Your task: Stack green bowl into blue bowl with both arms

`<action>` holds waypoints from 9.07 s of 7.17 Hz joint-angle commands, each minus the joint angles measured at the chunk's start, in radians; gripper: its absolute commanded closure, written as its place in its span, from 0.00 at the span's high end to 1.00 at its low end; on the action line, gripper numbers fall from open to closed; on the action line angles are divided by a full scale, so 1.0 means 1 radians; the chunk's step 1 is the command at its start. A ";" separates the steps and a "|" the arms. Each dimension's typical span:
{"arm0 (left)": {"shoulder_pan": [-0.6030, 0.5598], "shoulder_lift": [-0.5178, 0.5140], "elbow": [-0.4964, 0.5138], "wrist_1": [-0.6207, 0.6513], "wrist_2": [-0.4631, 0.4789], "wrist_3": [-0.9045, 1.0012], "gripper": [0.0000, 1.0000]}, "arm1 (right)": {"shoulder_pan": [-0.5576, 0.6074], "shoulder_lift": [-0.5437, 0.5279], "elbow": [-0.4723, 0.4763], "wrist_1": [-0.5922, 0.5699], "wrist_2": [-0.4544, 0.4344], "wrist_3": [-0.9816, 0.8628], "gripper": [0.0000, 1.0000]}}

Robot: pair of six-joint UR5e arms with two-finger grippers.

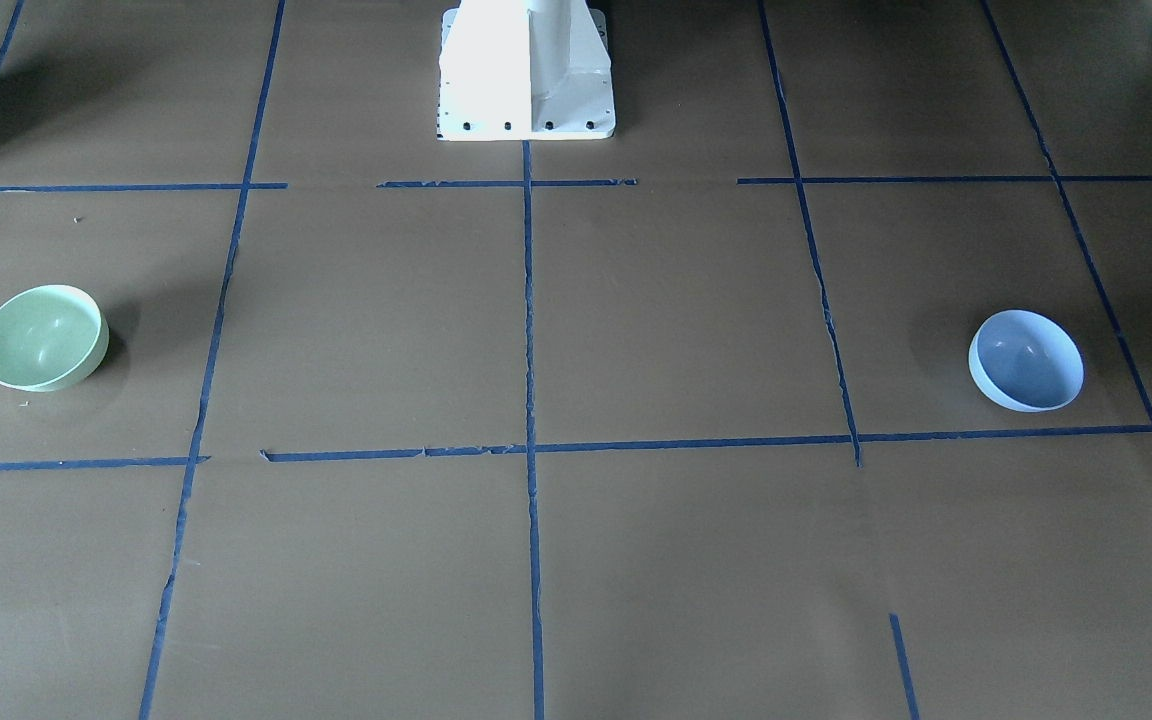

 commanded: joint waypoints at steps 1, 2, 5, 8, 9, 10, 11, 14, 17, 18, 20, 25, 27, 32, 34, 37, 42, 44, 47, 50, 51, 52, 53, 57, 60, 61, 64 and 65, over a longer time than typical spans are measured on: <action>0.000 -0.001 0.001 0.000 0.000 0.000 1.00 | 0.000 -0.001 0.000 0.000 0.001 0.000 1.00; 0.000 -0.001 0.001 -0.012 0.000 0.000 1.00 | -0.002 0.005 0.007 0.000 0.006 0.000 1.00; 0.000 -0.001 -0.001 -0.018 0.000 0.000 1.00 | -0.030 0.014 0.009 -0.003 0.108 0.011 1.00; 0.000 -0.001 -0.010 -0.020 0.000 0.000 1.00 | -0.086 0.084 0.041 -0.006 0.125 0.014 1.00; 0.000 -0.001 -0.011 -0.020 0.000 0.000 1.00 | -0.145 0.070 0.046 0.000 0.119 0.016 1.00; 0.000 -0.001 -0.013 -0.020 0.000 0.000 1.00 | -0.182 0.053 0.053 0.050 0.118 0.116 1.00; 0.000 -0.001 -0.013 -0.035 0.000 -0.002 1.00 | -0.262 -0.007 0.047 0.254 0.103 0.308 1.00; 0.000 0.010 -0.013 -0.058 0.000 -0.003 1.00 | -0.554 -0.042 -0.003 0.714 -0.085 0.896 1.00; 0.000 0.012 -0.013 -0.064 0.000 -0.003 1.00 | -0.673 -0.035 -0.129 0.851 -0.172 0.988 1.00; 0.000 0.012 -0.013 -0.075 0.000 -0.003 1.00 | -0.672 -0.033 -0.129 0.851 -0.172 0.990 1.00; 0.000 0.013 -0.013 -0.083 -0.002 -0.006 1.00 | -0.670 -0.030 -0.100 0.856 -0.166 1.023 0.25; 0.000 0.013 -0.013 -0.084 -0.002 -0.006 1.00 | -0.594 -0.024 -0.080 0.865 -0.041 1.030 0.00; 0.000 0.013 -0.013 -0.084 -0.002 -0.006 1.00 | -0.589 0.083 -0.046 0.871 0.010 1.209 0.00; 0.004 0.006 -0.039 -0.112 -0.059 -0.041 1.00 | -0.696 0.333 -0.052 0.864 -0.003 1.522 0.00; 0.158 0.010 -0.033 -0.342 -0.130 -0.299 1.00 | -0.722 0.352 -0.046 0.862 -0.042 1.533 0.00; 0.292 -0.001 0.209 -0.871 -0.126 -0.694 1.00 | -0.723 0.352 -0.025 0.862 -0.042 1.533 0.00; 0.444 -0.064 0.257 -0.965 -0.083 -0.885 0.85 | -0.719 0.338 0.018 0.861 -0.037 1.533 0.00; 0.469 -0.071 0.269 -0.965 -0.084 -0.896 0.64 | -0.719 0.338 0.018 0.861 -0.039 1.533 0.00; 0.470 -0.112 0.268 -0.953 -0.094 -1.010 0.00 | -0.719 0.338 0.017 0.861 -0.040 1.531 0.00; 0.550 -0.311 0.266 -0.954 -0.135 -1.398 0.00 | -0.719 0.338 0.015 0.861 -0.039 1.531 0.00; 0.626 -0.417 0.268 -0.953 -0.132 -1.542 0.00 | -0.721 0.340 0.017 0.861 -0.040 1.531 0.01; 0.717 -0.503 0.260 -0.939 -0.079 -1.678 0.00 | -0.721 0.343 0.018 0.861 -0.039 1.531 0.01; 0.796 -0.560 0.230 -0.904 -0.010 -1.763 0.00 | -0.723 0.349 0.020 0.861 -0.040 1.533 0.01; 1.037 -0.640 0.044 -0.646 0.274 -1.819 0.00 | -0.729 0.350 0.020 0.859 -0.040 1.533 0.01; 1.099 -0.643 0.044 -0.644 0.342 -1.816 0.14 | -0.730 0.352 0.018 0.861 -0.040 1.533 0.01; 1.099 -0.642 0.039 -0.644 0.342 -1.810 0.72 | -0.730 0.352 0.018 0.861 -0.040 1.533 0.01; 1.093 -0.616 -0.051 -0.570 0.333 -1.803 1.00 | -0.745 0.353 0.020 0.861 -0.045 1.533 0.02; 1.077 -0.619 -0.103 -0.478 0.309 -1.772 1.00 | -0.773 0.356 0.020 0.861 -0.069 1.534 0.02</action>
